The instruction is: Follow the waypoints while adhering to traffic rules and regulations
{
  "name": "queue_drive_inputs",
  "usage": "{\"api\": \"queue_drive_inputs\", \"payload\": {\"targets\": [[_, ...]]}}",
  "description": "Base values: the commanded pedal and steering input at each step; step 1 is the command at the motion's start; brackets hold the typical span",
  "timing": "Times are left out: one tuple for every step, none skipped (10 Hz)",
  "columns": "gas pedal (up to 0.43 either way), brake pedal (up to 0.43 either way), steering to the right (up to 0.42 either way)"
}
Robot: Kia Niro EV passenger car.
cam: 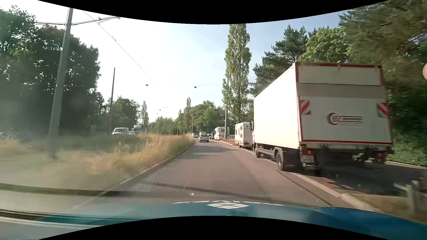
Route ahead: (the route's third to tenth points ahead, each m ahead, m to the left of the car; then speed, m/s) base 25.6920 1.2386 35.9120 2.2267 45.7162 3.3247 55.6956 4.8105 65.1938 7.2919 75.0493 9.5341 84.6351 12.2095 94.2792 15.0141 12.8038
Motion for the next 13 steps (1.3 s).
{"api": "queue_drive_inputs", "payload": {"targets": [[0.169, 0.000, -0.015], [0.169, 0.000, -0.016], [0.169, 0.000, -0.016], [0.169, 0.000, -0.017], [0.177, 0.000, -0.017], [0.177, 0.000, -0.017], [0.177, 0.000, -0.017], [0.177, 0.000, -0.017], [0.177, 0.000, -0.018], [0.177, 0.000, -0.018], [0.177, 0.000, -0.019], [0.177, 0.000, -0.019], [0.177, 0.000, -0.019]]}}
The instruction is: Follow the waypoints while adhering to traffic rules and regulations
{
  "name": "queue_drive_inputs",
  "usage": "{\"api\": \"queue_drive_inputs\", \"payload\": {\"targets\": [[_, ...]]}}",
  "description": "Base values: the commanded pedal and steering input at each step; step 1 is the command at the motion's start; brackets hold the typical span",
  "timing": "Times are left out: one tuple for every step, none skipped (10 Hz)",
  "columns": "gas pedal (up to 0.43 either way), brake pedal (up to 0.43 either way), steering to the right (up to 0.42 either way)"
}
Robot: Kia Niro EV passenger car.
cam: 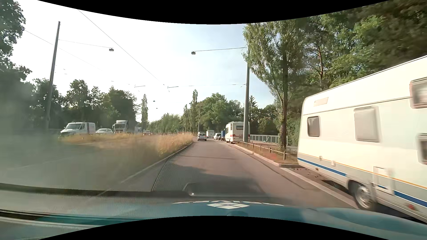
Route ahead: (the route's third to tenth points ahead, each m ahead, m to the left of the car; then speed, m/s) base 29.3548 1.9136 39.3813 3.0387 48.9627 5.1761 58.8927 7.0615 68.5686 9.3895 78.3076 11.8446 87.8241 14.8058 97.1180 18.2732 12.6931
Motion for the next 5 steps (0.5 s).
{"api": "queue_drive_inputs", "payload": {"targets": [[0.177, 0.000, -0.019], [0.177, 0.000, -0.019], [0.177, 0.000, -0.019], [0.189, 0.000, -0.019], [0.189, 0.000, -0.019]]}}
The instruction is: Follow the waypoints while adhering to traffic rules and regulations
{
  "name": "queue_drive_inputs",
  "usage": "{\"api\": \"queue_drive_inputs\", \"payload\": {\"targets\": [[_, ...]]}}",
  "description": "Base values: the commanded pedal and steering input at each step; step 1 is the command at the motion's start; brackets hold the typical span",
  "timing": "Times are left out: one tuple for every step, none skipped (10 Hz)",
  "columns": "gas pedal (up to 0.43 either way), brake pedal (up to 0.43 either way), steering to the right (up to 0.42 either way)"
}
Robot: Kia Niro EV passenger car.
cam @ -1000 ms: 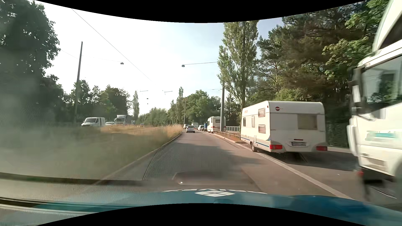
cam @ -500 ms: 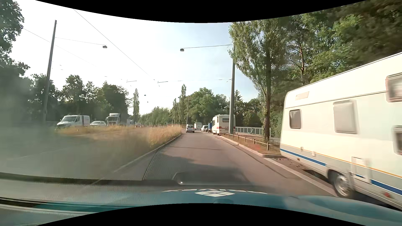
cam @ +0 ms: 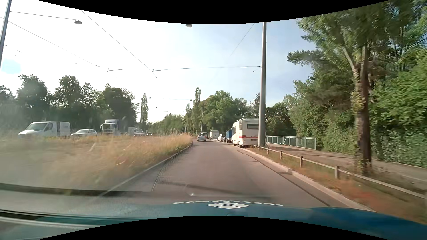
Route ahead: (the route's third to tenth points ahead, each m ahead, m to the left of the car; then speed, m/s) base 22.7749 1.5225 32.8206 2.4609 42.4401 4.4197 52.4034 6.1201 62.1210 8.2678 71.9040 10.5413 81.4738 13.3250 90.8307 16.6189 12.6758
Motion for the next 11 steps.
{"api": "queue_drive_inputs", "payload": {"targets": [[0.197, 0.000, -0.019], [0.197, 0.000, -0.019], [0.197, 0.000, -0.018], [0.197, 0.000, -0.019], [0.197, 0.000, -0.019], [0.189, 0.000, -0.019], [0.189, 0.000, -0.018], [0.189, 0.000, -0.018], [0.189, 0.000, -0.018], [0.189, 0.000, -0.018], [0.189, 0.000, -0.018]]}}
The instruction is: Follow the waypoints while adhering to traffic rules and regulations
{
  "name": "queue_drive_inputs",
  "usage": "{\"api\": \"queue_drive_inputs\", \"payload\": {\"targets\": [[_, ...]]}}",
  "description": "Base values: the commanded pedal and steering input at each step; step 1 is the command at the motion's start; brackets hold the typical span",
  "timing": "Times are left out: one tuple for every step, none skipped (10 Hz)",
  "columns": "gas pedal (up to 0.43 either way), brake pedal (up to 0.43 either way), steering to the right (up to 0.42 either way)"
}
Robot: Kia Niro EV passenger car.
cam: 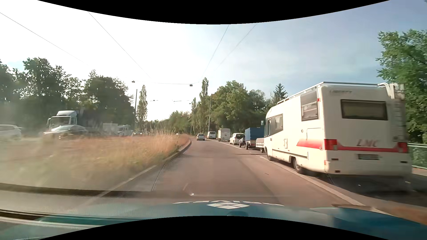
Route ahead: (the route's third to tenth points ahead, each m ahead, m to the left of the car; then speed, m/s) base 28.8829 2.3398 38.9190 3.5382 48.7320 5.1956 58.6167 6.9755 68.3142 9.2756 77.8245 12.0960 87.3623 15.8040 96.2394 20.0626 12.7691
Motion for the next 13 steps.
{"api": "queue_drive_inputs", "payload": {"targets": [[0.189, 0.000, -0.018], [0.189, 0.000, -0.018], [0.189, 0.000, -0.018], [0.189, 0.000, -0.019], [0.189, 0.000, -0.019], [0.189, 0.000, -0.020], [0.189, 0.000, -0.021], [0.189, 0.000, -0.021], [0.189, 0.000, -0.022], [0.189, 0.000, -0.022], [0.189, 0.000, -0.022], [0.189, 0.000, -0.022], [0.189, 0.000, -0.022]]}}
